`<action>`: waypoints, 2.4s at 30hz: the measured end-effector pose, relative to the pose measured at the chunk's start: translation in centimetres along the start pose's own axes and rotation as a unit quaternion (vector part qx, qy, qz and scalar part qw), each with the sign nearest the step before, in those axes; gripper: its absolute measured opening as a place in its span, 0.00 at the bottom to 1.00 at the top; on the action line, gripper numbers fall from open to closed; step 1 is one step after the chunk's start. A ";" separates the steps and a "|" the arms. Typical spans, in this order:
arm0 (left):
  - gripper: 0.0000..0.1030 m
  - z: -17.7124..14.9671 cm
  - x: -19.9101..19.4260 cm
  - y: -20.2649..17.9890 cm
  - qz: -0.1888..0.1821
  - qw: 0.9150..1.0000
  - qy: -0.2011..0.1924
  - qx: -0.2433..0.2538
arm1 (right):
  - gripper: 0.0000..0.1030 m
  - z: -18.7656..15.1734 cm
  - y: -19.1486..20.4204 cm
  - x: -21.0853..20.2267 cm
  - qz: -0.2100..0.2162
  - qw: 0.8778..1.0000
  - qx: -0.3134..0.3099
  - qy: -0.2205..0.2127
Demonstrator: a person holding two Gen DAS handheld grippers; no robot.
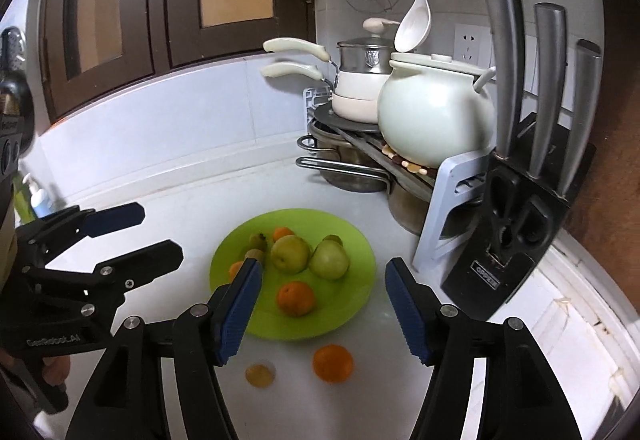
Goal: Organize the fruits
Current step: 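Withdraw both tools from the plate toward the last loose fruit, then grasp a small brown pear with the left tool while the right tool grasps an orange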
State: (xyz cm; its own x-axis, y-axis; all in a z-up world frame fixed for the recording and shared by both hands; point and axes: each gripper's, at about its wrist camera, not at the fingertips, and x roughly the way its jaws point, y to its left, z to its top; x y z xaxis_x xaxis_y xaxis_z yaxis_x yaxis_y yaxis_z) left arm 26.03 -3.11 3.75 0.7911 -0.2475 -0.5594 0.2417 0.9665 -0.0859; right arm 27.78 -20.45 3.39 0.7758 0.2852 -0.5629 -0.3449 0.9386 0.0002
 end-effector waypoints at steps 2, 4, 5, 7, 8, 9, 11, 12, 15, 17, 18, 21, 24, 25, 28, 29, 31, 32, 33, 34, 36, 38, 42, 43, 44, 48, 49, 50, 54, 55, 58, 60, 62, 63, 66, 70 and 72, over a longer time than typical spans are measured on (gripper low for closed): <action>0.70 -0.6 -0.3 -0.5 -0.003 1.000 0.002 -0.005 | 0.63 -0.4 -0.1 -0.4 0.003 1.000 -0.006 0.000; 0.70 -1.1 -0.5 -1.0 0.004 1.000 0.003 -0.002 | 0.63 -0.9 -0.1 -0.7 0.009 1.000 -0.014 0.000; 0.70 -1.4 -0.6 -1.2 0.007 1.000 0.003 -0.002 | 0.63 -1.2 -0.2 -0.8 0.012 1.000 -0.017 0.002; 0.70 -2.0 -0.6 -1.6 0.007 1.000 0.006 -0.009 | 0.63 -1.7 -0.3 -1.0 0.016 1.000 -0.023 0.004; 0.70 -2.3 -0.6 -1.8 0.005 1.000 0.008 -0.011 | 0.63 -2.0 -0.4 -1.0 0.018 1.000 -0.026 0.006; 0.70 -2.6 -0.5 -2.1 0.004 1.000 0.010 -0.012 | 0.63 -2.2 -0.6 -0.9 0.022 0.999 -0.028 0.009; 0.70 -3.3 -0.2 -2.5 0.006 1.000 0.016 -0.015 | 0.63 -2.9 -0.8 -0.8 0.028 0.999 -0.033 0.013; 0.70 -3.6 0.1 -2.7 0.006 1.000 0.019 -0.016 | 0.63 -3.1 -0.9 -0.7 0.031 0.999 -0.034 0.015; 0.70 -4.9 0.9 -3.3 0.006 0.999 0.037 -0.020 | 0.63 -4.1 -1.4 -0.1 0.036 0.998 -0.041 0.029; 0.70 -5.6 1.5 -3.5 0.008 0.999 0.050 -0.018 | 0.63 -4.8 -1.6 0.4 0.041 0.997 -0.046 0.039; 0.70 -5.9 1.8 -3.6 0.007 0.998 0.055 -0.019 | 0.63 -5.2 -1.8 0.8 0.042 0.997 -0.048 0.047; 0.69 -6.9 2.9 -3.9 0.008 0.997 0.074 -0.022 | 0.63 -6.3 -2.2 1.8 0.050 0.995 -0.052 0.065; 0.69 -7.8 4.1 -4.1 0.007 0.995 0.093 -0.028 | 0.63 -7.0 -2.6 2.9 0.058 0.994 -0.053 0.082; 0.68 -8.1 4.5 -4.1 0.008 0.995 0.099 -0.029 | 0.63 -7.2 -2.6 3.2 0.059 0.993 -0.053 0.085; 0.67 -8.7 5.6 -4.3 0.009 0.993 0.116 -0.030 | 0.63 -7.8 -3.0 4.2 0.066 0.992 -0.051 0.097; 0.66 -9.0 5.9 -4.4 0.008 0.992 0.120 -0.031 | 0.63 -8.0 -3.1 4.6 0.068 0.991 -0.050 0.102; 0.64 -9.4 6.5 -4.4 0.008 0.991 0.128 -0.032 | 0.63 -8.3 -3.3 5.3 0.072 0.990 -0.049 0.109; 0.63 -9.6 6.8 -4.5 0.007 0.991 0.132 -0.031 | 0.63 -8.4 -3.4 5.7 0.075 0.989 -0.049 0.114; 0.62 -9.8 7.1 -4.5 0.008 0.990 0.136 -0.031 | 0.63 -8.6 -3.4 6.0 0.076 0.989 -0.048 0.119; 0.60 -9.9 7.4 -4.6 0.009 0.990 0.140 -0.030 | 0.63 -8.7 -3.4 6.4 0.079 0.988 -0.047 0.122; 0.58 -10.2 8.0 -4.7 0.011 0.989 0.145 -0.027 | 0.63 -9.1 -3.4 6.9 0.078 0.987 -0.048 0.130; 0.56 -10.3 8.5 -4.8 0.013 0.989 0.148 -0.025 | 0.63 -9.3 -3.4 7.4 0.082 0.986 -0.047 0.137; 0.49 -10.3 9.4 -4.8 0.010 0.988 0.153 -0.027 | 0.63 -9.4 -3.5 8.1 0.079 0.985 -0.047 0.143; 0.48 -10.3 9.6 -4.7 0.009 0.988 0.154 -0.028 | 0.63 -9.3 -3.5 8.2 0.079 0.986 -0.045 0.143; 0.48 -10.3 9.9 -4.7 0.009 0.987 0.156 -0.029 | 0.63 -9.3 -3.6 8.3 0.078 0.986 -0.044 0.143; 0.39 -10.0 10.5 -4.6 0.000 0.986 0.161 -0.033 | 0.62 -9.0 -3.8 9.1 0.077 0.986 -0.036 0.146; 0.37 -10.0 10.6 -4.6 -0.001 0.986 0.162 -0.033 | 0.62 -9.0 -3.8 9.3 0.076 0.986 -0.035 0.147; 0.36 -9.9 10.7 -4.7 -0.002 0.986 0.163 -0.034 | 0.62 -9.0 -3.8 9.5 0.077 0.985 -0.035 0.148; 0.28 -9.9 10.8 -4.7 -0.009 0.986 0.166 -0.030 | 0.60 -8.8 -3.5 10.0 0.083 0.984 -0.035 0.153; 0.28 -9.9 10.7 -4.6 -0.011 0.986 0.164 -0.029 | 0.59 -8.8 -3.3 10.1 0.084 0.984 -0.037 0.153; 0.28 -9.6 10.4 -4.5 -0.006 0.987 0.157 -0.030 | 0.59 -8.7 -3.0 10.4 0.083 0.984 -0.043 0.154; 0.28 -9.4 10.2 -4.3 -0.002 0.988 0.153 -0.033 | 0.56 -8.6 -2.9 10.7 0.082 0.983 -0.044 0.155; 0.28 -9.3 10.0 -4.0 0.003 0.988 0.152 -0.036 | 0.52 -8.6 -2.9 10.9 0.082 0.983 -0.042 0.159; 0.28 -9.3 10.0 -3.9 0.006 0.988 0.152 -0.038 | 0.52 -8.6 -2.8 11.0 0.083 0.983 -0.040 0.160; 0.28 -9.2 9.8 -3.6 0.011 0.988 0.149 -0.040 | 0.49 -8.6 -2.6 11.0 0.082 0.983 -0.037 0.158; 0.28 -9.2 9.5 -3.4 0.016 0.988 0.147 -0.040 | 0.42 -8.7 -2.4 11.1 0.079 0.983 -0.043 0.160; 0.28 -9.3 9.4 -3.4 0.017 0.988 0.146 -0.041 | 0.40 -8.8 -2.3 11.1 0.078 0.983 -0.045 0.160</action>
State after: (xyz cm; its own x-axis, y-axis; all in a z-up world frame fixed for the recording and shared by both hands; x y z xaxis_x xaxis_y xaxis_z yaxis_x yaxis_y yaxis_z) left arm 27.42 -8.10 -8.85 0.5994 -0.1955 -0.7762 0.1619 0.9793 -0.1217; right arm 32.54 -21.12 -10.11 0.5082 0.3355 -0.7932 -0.5031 0.8632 0.0428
